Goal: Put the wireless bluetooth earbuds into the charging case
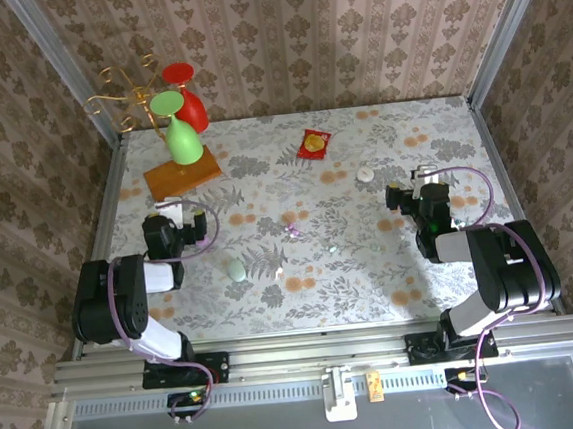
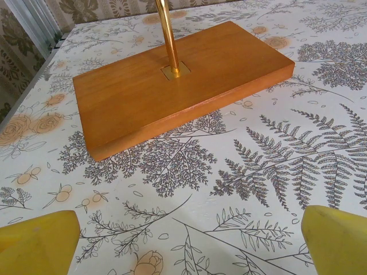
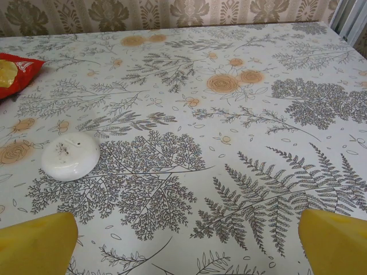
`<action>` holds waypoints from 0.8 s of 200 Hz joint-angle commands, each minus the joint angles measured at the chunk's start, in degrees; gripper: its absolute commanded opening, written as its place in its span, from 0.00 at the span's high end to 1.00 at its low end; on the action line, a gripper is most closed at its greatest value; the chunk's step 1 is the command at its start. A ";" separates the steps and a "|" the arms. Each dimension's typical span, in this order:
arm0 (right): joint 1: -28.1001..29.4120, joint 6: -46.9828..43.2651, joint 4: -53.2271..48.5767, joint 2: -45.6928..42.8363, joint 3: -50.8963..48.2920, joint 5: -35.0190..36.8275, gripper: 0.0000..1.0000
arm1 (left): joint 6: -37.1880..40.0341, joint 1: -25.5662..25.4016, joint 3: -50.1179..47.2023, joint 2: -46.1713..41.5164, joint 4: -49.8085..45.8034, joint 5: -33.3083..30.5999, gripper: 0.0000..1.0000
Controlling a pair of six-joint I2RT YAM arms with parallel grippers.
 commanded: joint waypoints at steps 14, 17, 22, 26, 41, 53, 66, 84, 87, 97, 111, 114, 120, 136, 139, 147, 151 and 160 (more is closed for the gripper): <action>0.25 -0.02 1.97 0.65 0.07 0.43 0.00 | -0.71 0.07 1.55 -0.06 1.14 -0.36 0.00; 0.24 -0.07 1.95 0.66 0.05 0.43 0.00 | -0.72 0.07 1.55 -0.01 1.14 -0.40 0.00; 0.24 -0.08 1.98 0.68 0.07 0.43 0.00 | -0.72 0.07 1.56 0.04 1.18 -0.40 0.00; 0.19 -0.08 1.98 0.67 0.09 0.43 0.00 | -0.71 0.07 1.55 0.01 1.24 -0.40 0.00; 0.24 -0.04 2.02 0.67 0.05 0.43 0.00 | -0.71 0.05 1.49 -0.01 1.24 -0.34 0.00; 0.25 -0.08 2.04 0.61 0.06 0.43 0.00 | -0.76 0.07 1.48 0.02 1.20 -0.39 0.00; 0.26 -0.08 2.03 0.61 0.00 0.43 0.00 | -0.72 0.06 1.56 0.00 1.11 -0.39 0.00; 0.25 -0.03 2.15 0.59 -0.07 0.43 0.00 | -0.74 0.08 1.56 -0.01 1.11 -0.35 0.00; 0.22 -0.08 2.20 0.56 -0.06 0.36 0.00 | -0.78 0.07 1.55 -0.06 1.12 -0.37 0.00; 0.32 -0.17 2.33 0.45 -0.25 0.42 0.00 | -0.76 0.03 1.42 -0.07 1.40 -0.52 0.00; 0.33 -0.24 2.54 0.34 -0.33 0.36 0.00 | 0.25 -0.59 0.59 -0.60 2.62 -0.53 0.00; 0.33 -0.19 2.31 0.22 -0.27 0.35 0.00 | 0.52 -0.83 0.46 -0.82 2.77 -0.76 0.00; 0.41 -0.34 1.49 -0.31 -0.05 0.18 0.00 | 1.13 -1.48 0.14 -1.62 2.69 -1.32 0.00; 0.74 -0.77 -1.56 -2.26 0.73 0.17 0.00 | 2.52 -3.01 0.06 -4.49 0.22 -2.20 0.00; 0.81 -0.85 -2.25 -2.68 0.89 0.10 0.00 | 2.60 -3.16 0.00 -5.07 -0.22 -2.35 0.00; 1.01 -1.13 -4.02 -3.68 1.39 0.08 0.00 | 3.10 -3.57 -0.16 -6.33 -1.07 -2.64 0.00; 1.14 -1.30 -4.74 -4.17 1.55 0.00 0.00 | 3.30 -3.86 -0.31 -6.96 -1.34 -2.83 0.00; 1.33 -1.65 -6.08 -5.35 1.75 -0.17 0.00 | 3.49 -4.21 -0.62 -8.10 -1.69 -3.26 0.00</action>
